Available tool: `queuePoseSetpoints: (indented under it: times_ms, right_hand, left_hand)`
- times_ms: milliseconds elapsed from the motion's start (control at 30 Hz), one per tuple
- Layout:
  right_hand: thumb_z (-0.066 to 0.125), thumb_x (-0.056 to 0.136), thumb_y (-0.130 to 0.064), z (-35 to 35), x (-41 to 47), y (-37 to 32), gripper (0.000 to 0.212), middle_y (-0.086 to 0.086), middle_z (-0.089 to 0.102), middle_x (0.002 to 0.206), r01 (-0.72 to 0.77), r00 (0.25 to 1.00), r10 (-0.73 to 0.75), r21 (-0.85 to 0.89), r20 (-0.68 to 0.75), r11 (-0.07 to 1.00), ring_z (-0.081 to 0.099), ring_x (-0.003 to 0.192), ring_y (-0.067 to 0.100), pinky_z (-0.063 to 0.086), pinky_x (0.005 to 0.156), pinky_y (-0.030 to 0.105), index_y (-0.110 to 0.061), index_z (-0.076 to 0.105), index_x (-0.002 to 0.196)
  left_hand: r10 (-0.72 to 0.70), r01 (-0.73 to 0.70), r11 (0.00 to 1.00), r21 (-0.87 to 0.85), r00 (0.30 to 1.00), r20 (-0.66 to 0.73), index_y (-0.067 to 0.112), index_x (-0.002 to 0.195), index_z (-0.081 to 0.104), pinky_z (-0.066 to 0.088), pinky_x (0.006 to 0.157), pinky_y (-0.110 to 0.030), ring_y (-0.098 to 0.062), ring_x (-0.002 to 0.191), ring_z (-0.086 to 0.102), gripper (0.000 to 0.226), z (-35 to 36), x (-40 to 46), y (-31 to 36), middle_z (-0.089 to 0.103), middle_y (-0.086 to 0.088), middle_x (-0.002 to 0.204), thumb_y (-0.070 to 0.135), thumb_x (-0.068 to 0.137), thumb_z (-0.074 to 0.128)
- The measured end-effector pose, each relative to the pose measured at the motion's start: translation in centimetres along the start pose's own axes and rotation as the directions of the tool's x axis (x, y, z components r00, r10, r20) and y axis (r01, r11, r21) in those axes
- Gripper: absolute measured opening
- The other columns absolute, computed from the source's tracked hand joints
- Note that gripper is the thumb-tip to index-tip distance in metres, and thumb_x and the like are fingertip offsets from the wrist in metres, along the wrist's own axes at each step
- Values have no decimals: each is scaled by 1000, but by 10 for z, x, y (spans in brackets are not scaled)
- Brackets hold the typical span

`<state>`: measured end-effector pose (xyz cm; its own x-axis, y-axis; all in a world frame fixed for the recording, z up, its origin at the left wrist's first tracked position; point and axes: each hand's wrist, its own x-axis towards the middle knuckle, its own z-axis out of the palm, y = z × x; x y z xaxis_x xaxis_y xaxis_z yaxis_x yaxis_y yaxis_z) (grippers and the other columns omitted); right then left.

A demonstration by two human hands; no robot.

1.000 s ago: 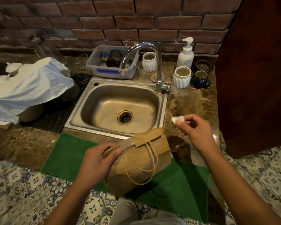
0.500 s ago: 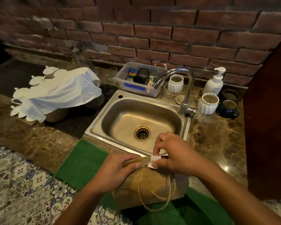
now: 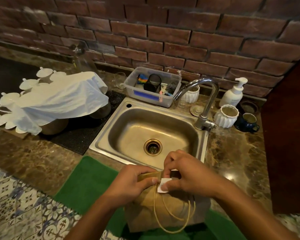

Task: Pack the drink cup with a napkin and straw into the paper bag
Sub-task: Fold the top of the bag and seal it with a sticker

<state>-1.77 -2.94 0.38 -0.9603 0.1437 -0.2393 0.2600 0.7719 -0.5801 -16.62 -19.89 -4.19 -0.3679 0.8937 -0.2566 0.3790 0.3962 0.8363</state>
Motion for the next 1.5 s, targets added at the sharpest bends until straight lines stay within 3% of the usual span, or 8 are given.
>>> queuePoseSetpoints:
  times_ms: [100,200,300,467,800,933,1200,1500]
  right_hand:
    - [71,78,-60,-10,-8,4,14,-23,60,101,-67,971,107,186,-215,980,54,103,0,50,87,32,-47,68,82]
    - [78,81,-41,0,-21,-6,7,-14,70,78,-120,838,344,471,-424,874,64,75,3,52,67,22,-36,76,84]
    - [84,81,-24,20,-23,-27,5,-8,68,61,-147,788,501,680,-358,718,60,54,0,50,57,18,-25,79,80]
    - [87,79,-23,55,-23,-47,11,-4,73,63,-248,725,643,777,-248,578,67,56,6,55,59,23,-24,76,74]
    - [87,77,-16,109,-48,-66,8,5,76,65,-234,593,805,952,-22,198,69,58,13,58,63,31,-13,79,80]
    - [86,76,-14,110,-58,-69,13,5,75,64,-141,566,820,990,83,-3,67,53,10,53,54,23,-10,79,86]
    - [88,76,-21,89,-75,-55,17,-2,68,53,-238,544,838,966,45,102,59,46,6,51,49,21,-18,74,68]
    - [84,81,-22,87,-69,-52,13,-5,60,47,-251,627,777,960,62,126,49,41,4,43,46,16,-9,80,80]
  left_hand:
    - [-24,22,999,-48,999,-38,33,107,80,58,87,-32,-1,94,72,24,-3,-1,-3,79,18,99,38,84,74]
    - [-61,37,989,-141,984,-167,40,96,80,55,83,-22,-1,93,73,19,-3,-7,-4,79,21,95,40,79,72]
    - [-99,46,983,-180,949,-301,40,87,78,52,75,-14,1,86,72,10,6,-16,0,78,22,87,37,79,74]
    - [-221,129,959,-252,899,-378,38,87,77,52,70,-13,3,81,70,21,25,-44,6,76,25,84,16,86,77]
    - [-264,251,961,113,957,118,22,93,68,59,75,-45,-16,80,69,9,20,-58,4,72,1,85,28,96,63]
    - [-245,259,966,-19,931,272,18,100,75,61,80,-50,-27,85,75,17,21,-52,15,78,-7,91,22,100,59]
    - [-313,384,825,-415,921,230,15,111,70,60,64,-34,-23,77,74,20,52,-70,30,78,-13,95,21,103,53]
    - [-326,380,767,-518,925,197,15,112,69,58,65,-28,-20,81,74,21,55,-71,20,79,-8,97,18,103,50]
